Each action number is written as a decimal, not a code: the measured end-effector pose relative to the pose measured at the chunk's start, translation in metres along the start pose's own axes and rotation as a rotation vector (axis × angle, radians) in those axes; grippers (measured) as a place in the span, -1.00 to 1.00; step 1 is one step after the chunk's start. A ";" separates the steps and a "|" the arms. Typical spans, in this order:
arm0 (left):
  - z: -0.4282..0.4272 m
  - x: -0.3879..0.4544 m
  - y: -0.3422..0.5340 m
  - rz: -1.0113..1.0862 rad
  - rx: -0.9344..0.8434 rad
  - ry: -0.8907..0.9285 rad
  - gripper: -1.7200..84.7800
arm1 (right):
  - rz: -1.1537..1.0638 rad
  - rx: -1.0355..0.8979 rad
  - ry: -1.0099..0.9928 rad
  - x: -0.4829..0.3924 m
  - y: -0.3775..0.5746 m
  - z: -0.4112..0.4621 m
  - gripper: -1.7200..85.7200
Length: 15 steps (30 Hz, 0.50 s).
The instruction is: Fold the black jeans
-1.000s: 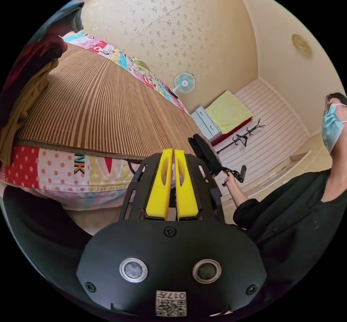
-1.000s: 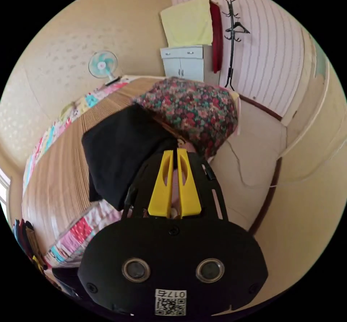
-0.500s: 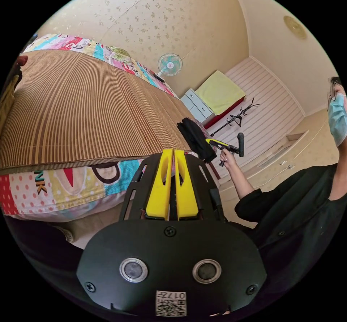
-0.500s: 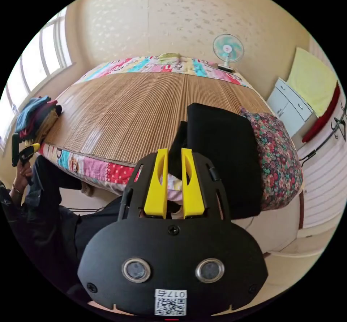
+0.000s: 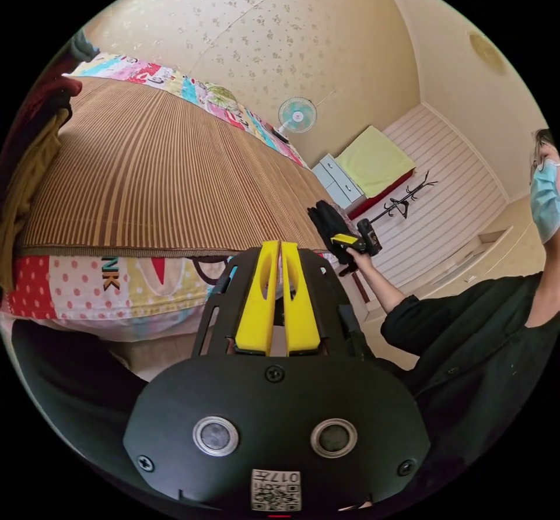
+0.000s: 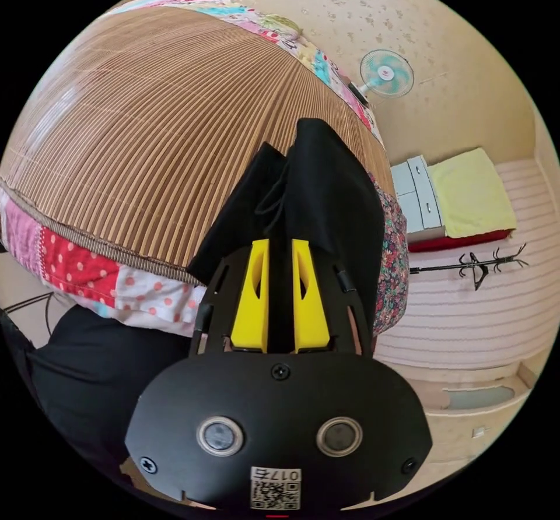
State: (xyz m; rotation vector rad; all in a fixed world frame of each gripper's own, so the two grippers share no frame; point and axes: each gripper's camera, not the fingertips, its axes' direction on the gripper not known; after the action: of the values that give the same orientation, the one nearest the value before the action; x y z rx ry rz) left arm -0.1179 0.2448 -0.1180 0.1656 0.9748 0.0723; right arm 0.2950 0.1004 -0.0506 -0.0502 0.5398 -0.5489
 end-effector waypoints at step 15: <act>-0.004 -0.003 0.000 0.005 0.044 0.001 -0.98 | 0.264 0.117 -0.217 0.062 0.004 0.004 -0.90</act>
State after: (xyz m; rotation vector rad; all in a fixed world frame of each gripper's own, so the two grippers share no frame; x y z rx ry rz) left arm -0.1225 0.2451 -0.1176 0.2088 0.9779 0.0558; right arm 0.3441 0.0720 -0.0771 0.0717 0.2951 -0.3112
